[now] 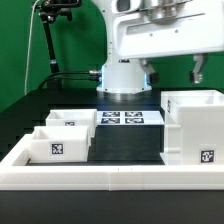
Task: Assemble drawer
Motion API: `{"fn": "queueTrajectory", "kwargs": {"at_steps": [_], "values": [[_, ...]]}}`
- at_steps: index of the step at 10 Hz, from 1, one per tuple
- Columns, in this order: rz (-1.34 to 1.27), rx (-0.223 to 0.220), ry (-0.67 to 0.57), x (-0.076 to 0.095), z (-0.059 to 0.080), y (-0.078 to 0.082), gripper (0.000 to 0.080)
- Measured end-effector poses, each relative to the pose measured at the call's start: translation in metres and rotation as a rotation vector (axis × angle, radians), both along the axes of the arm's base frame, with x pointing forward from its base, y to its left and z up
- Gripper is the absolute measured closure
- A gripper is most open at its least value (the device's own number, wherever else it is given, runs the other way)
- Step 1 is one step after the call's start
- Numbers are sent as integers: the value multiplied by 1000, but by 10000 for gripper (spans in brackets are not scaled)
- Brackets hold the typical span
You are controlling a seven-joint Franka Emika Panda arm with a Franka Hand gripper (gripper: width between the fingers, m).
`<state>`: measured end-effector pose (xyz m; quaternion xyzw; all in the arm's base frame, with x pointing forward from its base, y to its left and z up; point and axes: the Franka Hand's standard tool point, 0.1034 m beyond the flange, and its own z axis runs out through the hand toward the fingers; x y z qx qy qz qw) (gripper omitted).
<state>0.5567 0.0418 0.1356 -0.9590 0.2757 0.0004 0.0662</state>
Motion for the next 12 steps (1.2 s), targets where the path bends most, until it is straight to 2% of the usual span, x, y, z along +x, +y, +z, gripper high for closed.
{"fn": "queueTrajectory", "kwargs": {"at_steps": [1,4,6,10,12], "values": [[113,-21,-12,-1,1,-12,151],[401,-55,-45,-4,-2,-61,151],[542,-76,-65,-6,-14,-81,151],[598,-77,-67,-6,-15,-80,151],[596,-113,-28,-14,-23,-82,151]]}}
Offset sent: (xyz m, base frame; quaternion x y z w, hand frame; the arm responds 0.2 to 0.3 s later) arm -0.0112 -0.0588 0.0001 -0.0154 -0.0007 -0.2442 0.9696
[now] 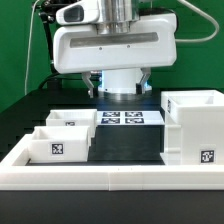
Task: Assemble drawer
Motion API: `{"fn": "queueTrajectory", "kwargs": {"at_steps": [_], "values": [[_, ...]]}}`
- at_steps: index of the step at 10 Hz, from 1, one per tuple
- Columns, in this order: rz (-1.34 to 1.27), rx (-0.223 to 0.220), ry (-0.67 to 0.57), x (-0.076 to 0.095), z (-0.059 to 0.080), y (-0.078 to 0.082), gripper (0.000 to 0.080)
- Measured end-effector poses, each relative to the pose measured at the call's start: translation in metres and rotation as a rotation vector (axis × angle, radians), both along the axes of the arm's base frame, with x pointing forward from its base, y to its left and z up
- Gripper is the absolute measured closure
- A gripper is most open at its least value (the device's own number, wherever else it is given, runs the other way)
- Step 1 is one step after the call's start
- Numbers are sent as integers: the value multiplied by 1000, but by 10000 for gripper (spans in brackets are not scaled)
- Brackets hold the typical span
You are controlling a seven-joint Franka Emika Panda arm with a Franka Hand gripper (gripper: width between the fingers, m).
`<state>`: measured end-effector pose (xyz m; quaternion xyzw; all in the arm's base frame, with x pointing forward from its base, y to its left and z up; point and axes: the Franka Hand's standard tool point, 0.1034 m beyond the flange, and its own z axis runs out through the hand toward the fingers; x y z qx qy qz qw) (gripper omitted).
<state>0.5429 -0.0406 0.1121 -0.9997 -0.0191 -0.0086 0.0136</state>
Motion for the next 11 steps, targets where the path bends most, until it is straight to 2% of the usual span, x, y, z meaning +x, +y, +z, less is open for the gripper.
{"fn": "queueTrajectory", "kwargs": {"at_steps": [2,4,11], "values": [[2,-22,-4,-14,-16,-10,151],[-26,-37,-1,-22,-35,-29,151],[4,-57,21,-32,-80,-56,151]]}}
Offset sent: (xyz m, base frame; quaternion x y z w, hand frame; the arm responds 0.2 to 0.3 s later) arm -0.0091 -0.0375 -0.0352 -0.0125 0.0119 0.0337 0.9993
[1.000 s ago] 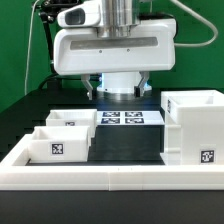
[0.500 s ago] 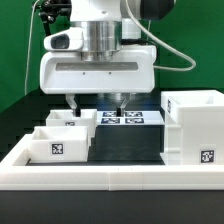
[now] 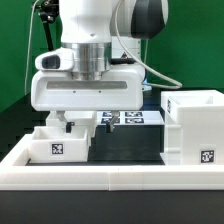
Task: Assemble drawer
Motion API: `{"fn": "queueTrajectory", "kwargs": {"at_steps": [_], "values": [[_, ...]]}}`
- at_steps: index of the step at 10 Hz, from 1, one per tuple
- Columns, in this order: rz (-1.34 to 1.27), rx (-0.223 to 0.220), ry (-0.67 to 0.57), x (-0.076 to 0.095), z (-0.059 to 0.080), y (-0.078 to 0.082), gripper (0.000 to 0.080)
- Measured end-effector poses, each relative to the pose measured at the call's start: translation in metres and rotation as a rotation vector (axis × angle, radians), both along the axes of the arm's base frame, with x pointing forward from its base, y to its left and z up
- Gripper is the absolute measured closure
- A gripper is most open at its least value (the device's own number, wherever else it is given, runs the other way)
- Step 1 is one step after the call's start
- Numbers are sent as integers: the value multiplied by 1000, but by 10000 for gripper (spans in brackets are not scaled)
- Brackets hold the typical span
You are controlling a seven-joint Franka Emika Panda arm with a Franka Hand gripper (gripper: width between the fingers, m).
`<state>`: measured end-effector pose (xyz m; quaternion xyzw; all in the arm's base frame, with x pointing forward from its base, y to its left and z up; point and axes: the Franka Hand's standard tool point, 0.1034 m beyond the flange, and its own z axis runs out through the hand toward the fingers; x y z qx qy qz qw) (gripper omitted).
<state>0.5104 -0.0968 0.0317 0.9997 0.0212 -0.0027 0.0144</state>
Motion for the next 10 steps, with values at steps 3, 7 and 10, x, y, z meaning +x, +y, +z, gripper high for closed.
{"fn": "queueTrajectory", "kwargs": {"at_steps": [3,7,10], "values": [[18,-3,20,-8,-15,-3,151],[20,-3,21,-8,-15,-3,151],[33,-9,12,-14,-22,-3,151]]}}
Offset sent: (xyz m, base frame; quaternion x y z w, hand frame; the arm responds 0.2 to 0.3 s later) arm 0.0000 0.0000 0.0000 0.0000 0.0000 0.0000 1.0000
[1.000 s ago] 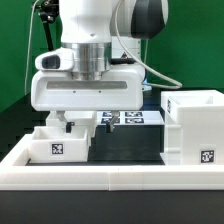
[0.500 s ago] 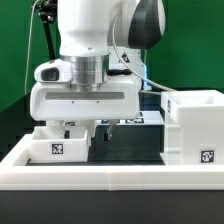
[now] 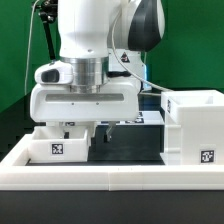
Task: Assemble drawer
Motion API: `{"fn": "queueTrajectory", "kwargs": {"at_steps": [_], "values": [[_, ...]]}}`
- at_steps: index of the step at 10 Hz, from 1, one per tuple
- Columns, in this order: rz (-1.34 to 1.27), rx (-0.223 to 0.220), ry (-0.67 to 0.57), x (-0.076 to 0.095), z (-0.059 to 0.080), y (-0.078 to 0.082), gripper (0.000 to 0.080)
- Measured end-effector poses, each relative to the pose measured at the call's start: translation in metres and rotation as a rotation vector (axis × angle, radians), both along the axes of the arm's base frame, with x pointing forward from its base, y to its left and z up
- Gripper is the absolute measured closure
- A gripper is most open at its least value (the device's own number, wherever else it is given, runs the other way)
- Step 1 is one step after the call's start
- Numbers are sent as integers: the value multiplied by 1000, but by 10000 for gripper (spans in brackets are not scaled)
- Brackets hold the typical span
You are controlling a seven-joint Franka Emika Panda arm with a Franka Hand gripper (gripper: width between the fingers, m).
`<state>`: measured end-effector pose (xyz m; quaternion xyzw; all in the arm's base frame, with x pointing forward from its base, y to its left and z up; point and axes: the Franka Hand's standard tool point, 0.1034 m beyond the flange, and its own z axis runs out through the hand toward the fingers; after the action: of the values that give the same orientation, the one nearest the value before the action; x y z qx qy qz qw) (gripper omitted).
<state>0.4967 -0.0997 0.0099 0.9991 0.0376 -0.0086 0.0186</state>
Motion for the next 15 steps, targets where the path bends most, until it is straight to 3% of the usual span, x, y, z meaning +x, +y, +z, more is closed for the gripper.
{"fn": "queueTrajectory", "kwargs": {"at_steps": [4,5,6,8,9,10,11,15], "values": [[8,-3,-1,-1,-4,4,151],[9,-3,-3,-1,-4,4,202],[9,-3,-3,-1,-4,4,202],[9,-3,-3,-1,-4,4,476],[9,-3,-3,-1,-4,4,476],[9,-3,-3,-1,-4,4,659],[11,-2,-3,0,-4,5,753],[10,-2,-3,0,-4,5,758]]}}
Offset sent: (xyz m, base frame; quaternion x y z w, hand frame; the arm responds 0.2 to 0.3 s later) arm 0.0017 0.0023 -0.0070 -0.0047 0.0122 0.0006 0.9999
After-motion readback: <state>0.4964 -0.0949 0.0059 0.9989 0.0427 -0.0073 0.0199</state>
